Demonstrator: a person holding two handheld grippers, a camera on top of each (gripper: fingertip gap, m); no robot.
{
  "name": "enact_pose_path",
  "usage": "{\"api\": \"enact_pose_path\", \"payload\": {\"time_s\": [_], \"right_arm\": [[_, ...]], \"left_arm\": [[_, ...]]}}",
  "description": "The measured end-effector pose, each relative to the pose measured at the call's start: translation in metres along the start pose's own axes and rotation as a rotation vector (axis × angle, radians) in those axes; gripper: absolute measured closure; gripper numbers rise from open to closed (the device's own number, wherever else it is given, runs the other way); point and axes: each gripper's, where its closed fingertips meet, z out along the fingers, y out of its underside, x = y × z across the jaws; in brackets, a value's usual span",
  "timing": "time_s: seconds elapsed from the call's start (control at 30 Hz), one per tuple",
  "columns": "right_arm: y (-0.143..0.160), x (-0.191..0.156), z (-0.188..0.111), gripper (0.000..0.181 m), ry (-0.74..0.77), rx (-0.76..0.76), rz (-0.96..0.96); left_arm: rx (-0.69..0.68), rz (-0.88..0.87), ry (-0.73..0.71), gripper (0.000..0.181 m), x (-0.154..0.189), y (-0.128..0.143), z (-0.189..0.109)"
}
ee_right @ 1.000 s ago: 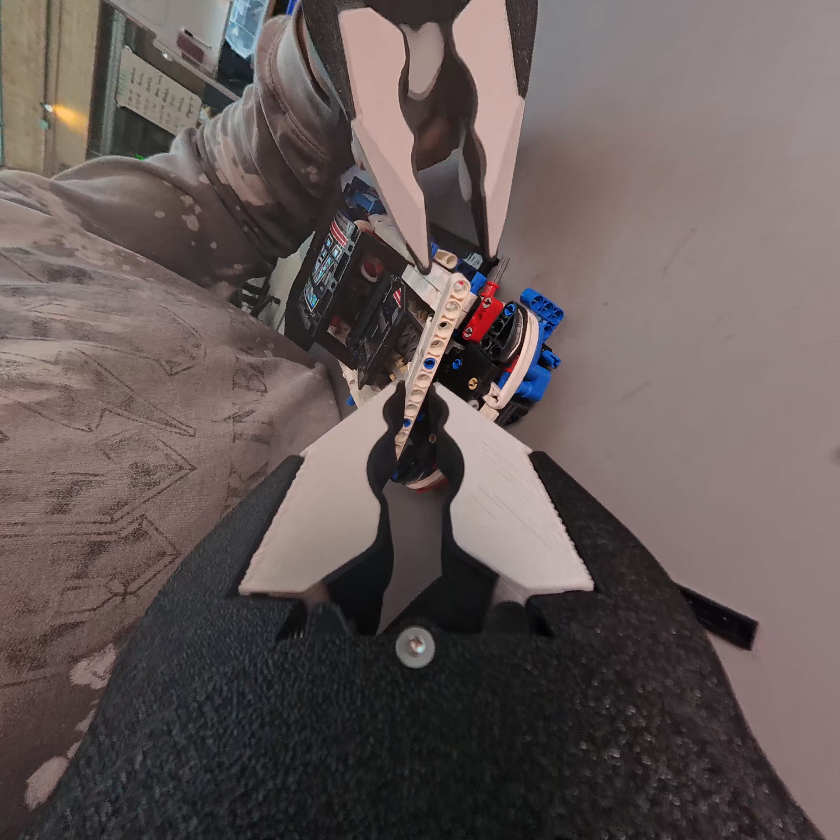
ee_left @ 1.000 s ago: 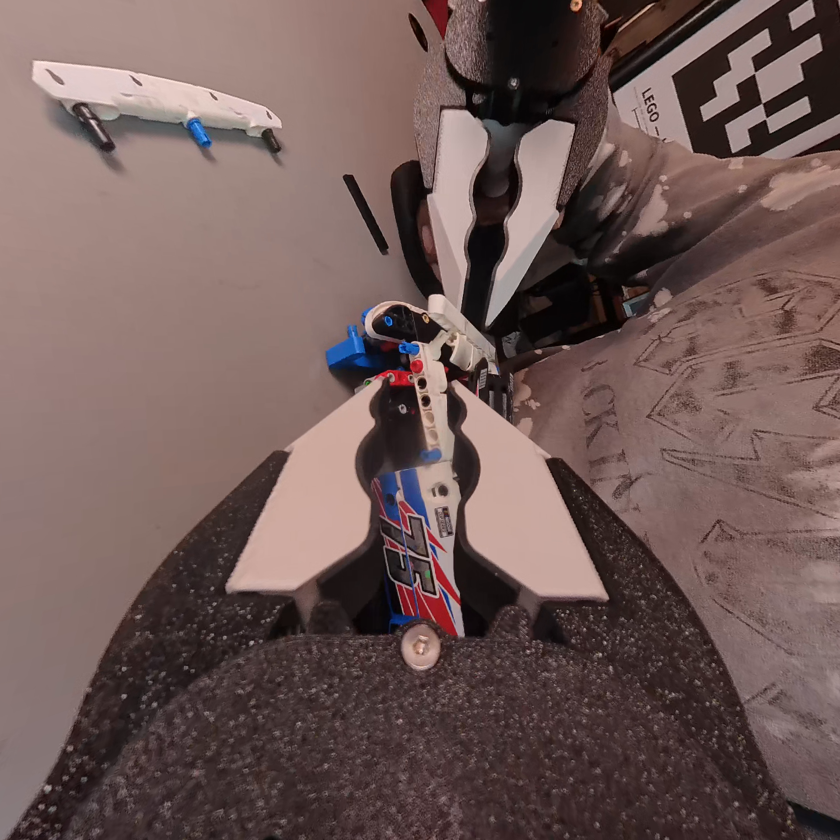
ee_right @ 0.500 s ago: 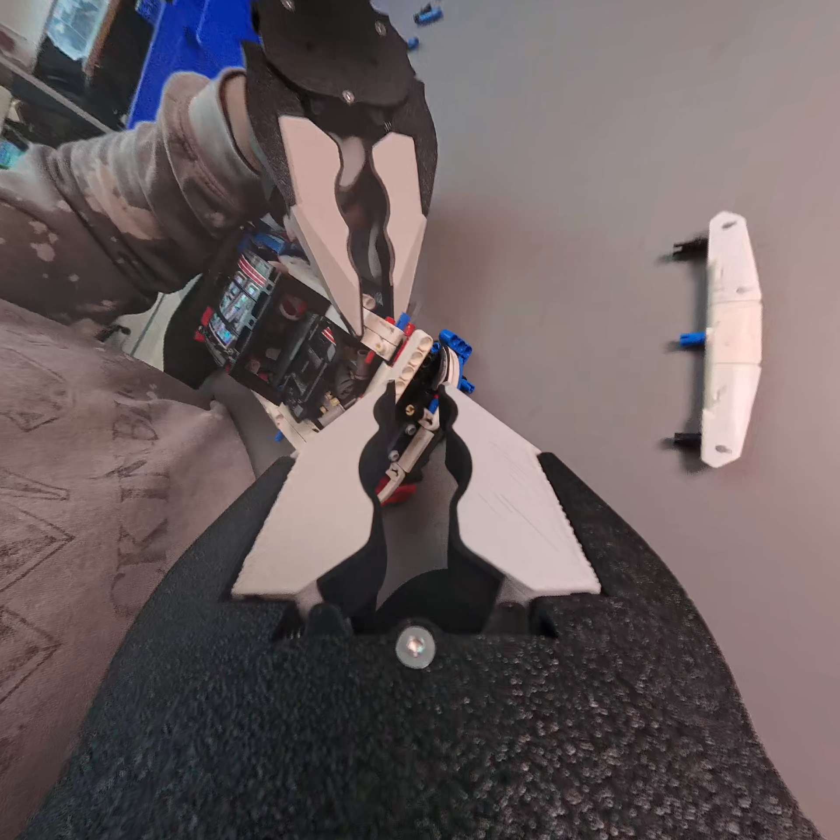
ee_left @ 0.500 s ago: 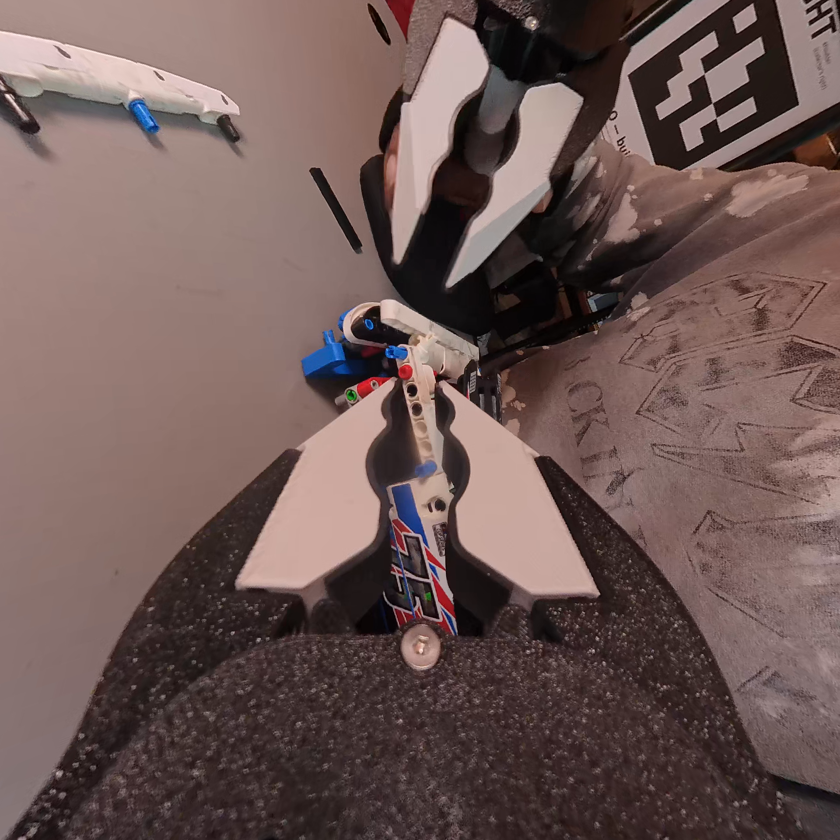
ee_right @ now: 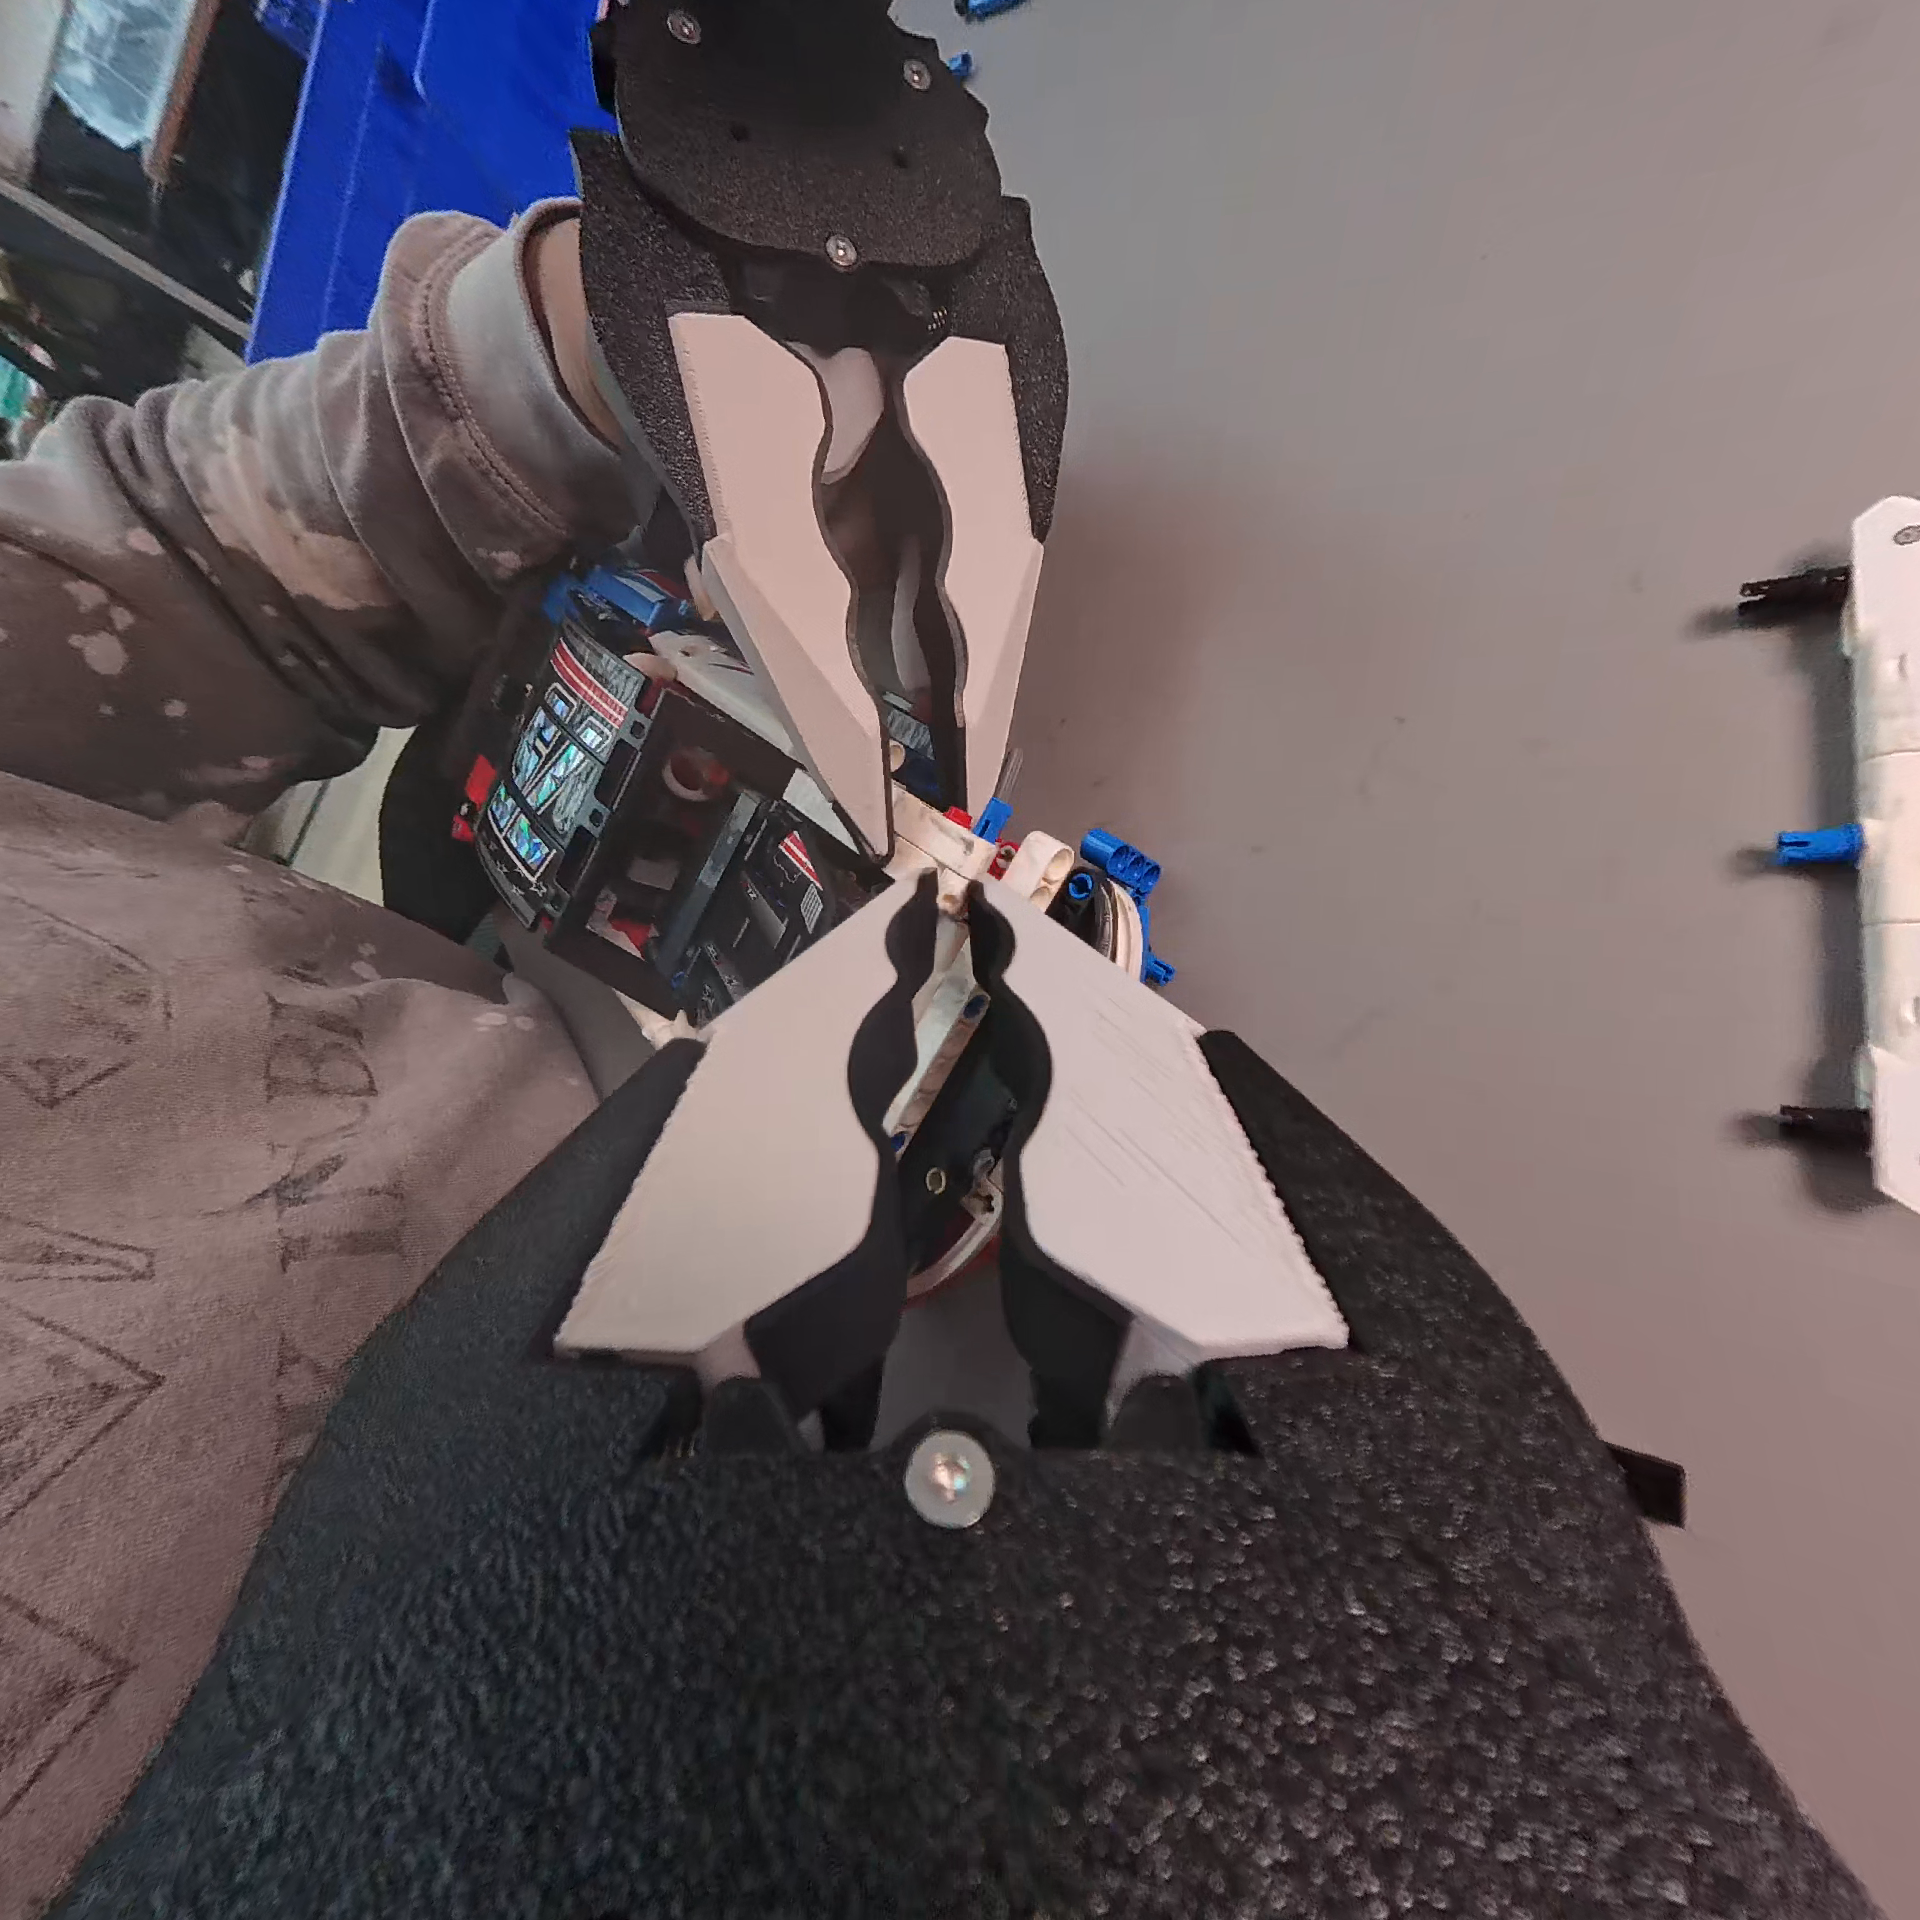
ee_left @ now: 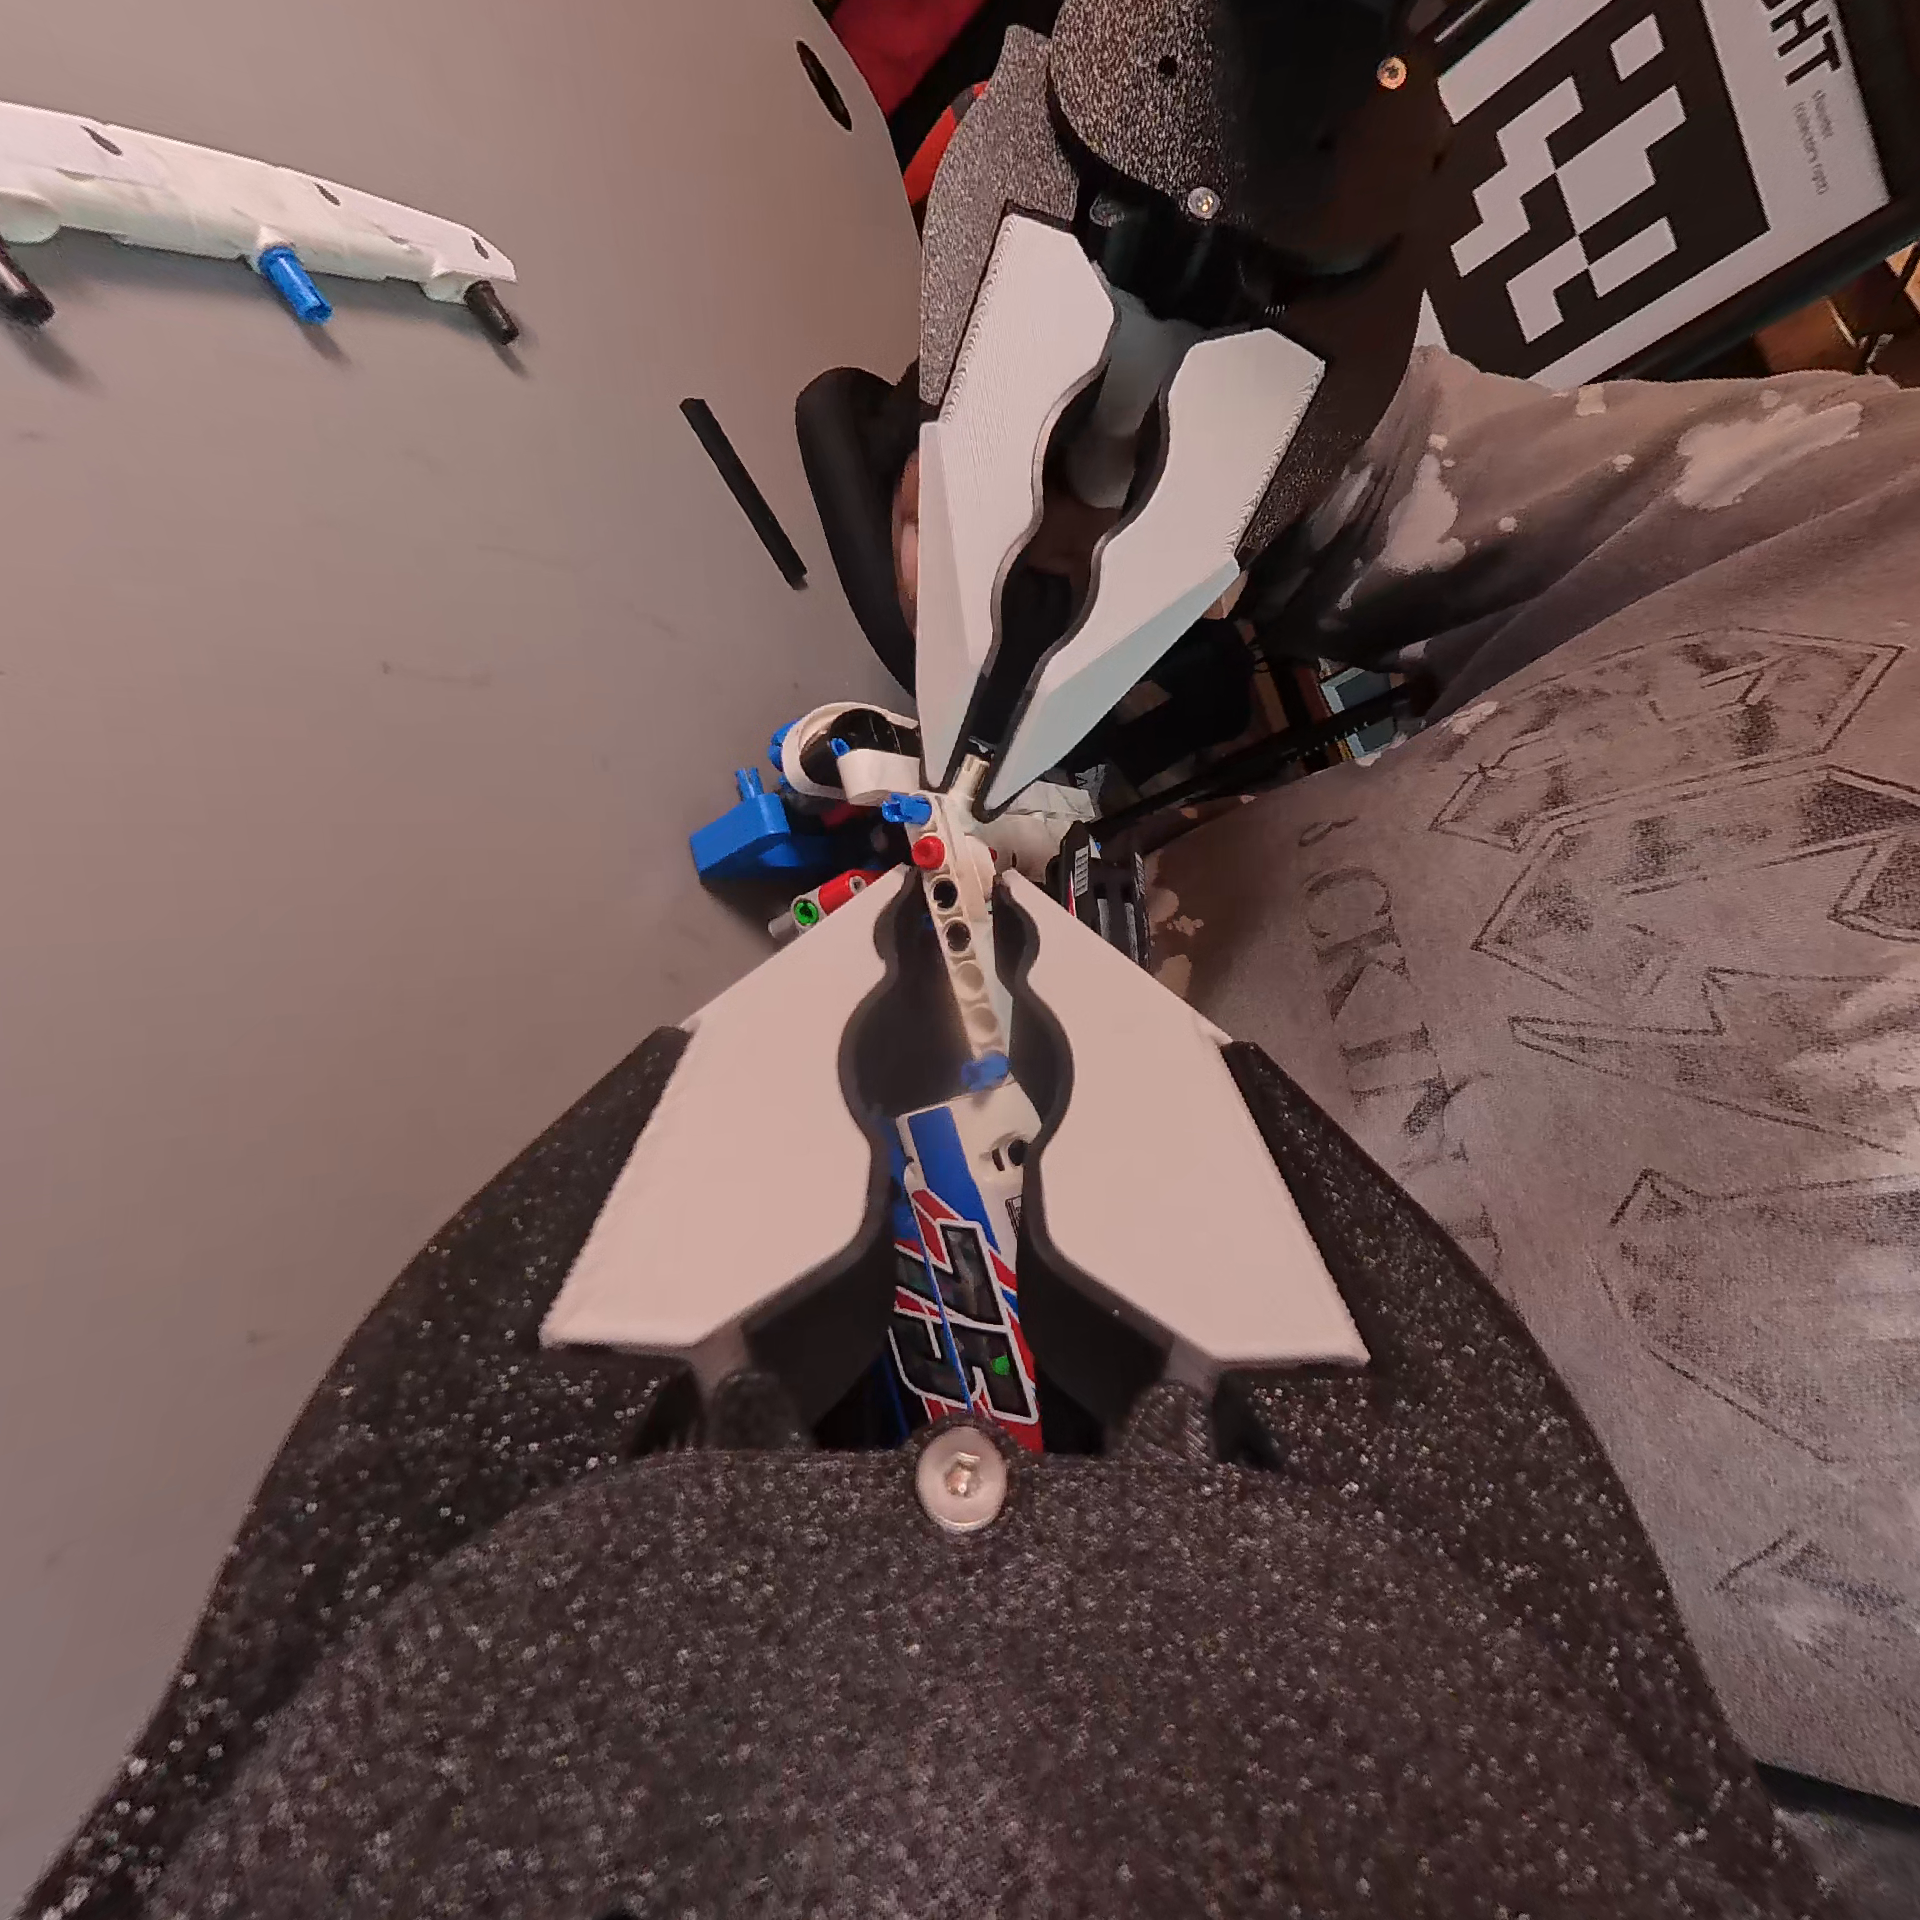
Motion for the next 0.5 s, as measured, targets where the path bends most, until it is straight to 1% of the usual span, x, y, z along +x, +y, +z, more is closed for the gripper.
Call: {"api": "enact_pose_path", "payload": {"time_s": [0.23, 0.3, 0.33, 0.37, 0.43, 0.5], "right_arm": [[0.007, -0.004, -0.003, 0.178, -0.085, -0.061, 0.033], [0.009, -0.005, -0.003, 0.178, -0.126, -0.08, 0.064], [0.012, -0.008, -0.004, 0.178, -0.151, -0.1, 0.073], [0.022, -0.018, -0.004, 0.178, -0.217, -0.152, 0.086], [0.024, -0.024, -0.002, 0.178, -0.231, -0.137, 0.096], [0.012, -0.023, -0.009, 0.178, -0.248, -0.085, 0.107]], "left_arm": [[-0.028, 0.03, -0.006, 0.173, 0.003, 0.003, 0.003], [-0.035, 0.042, -0.012, 0.173, 0.003, 0.003, 0.004], [-0.031, 0.048, -0.043, 0.172, -0.001, 0.002, 0.001], [-0.014, 0.043, -0.056, 0.173, -0.005, 0.0, -0.003], [-0.021, 0.053, -0.045, 0.172, -0.002, 0.003, -0.006], [-0.039, 0.065, -0.04, 0.171, 0.0, 0.006, -0.005]]}}
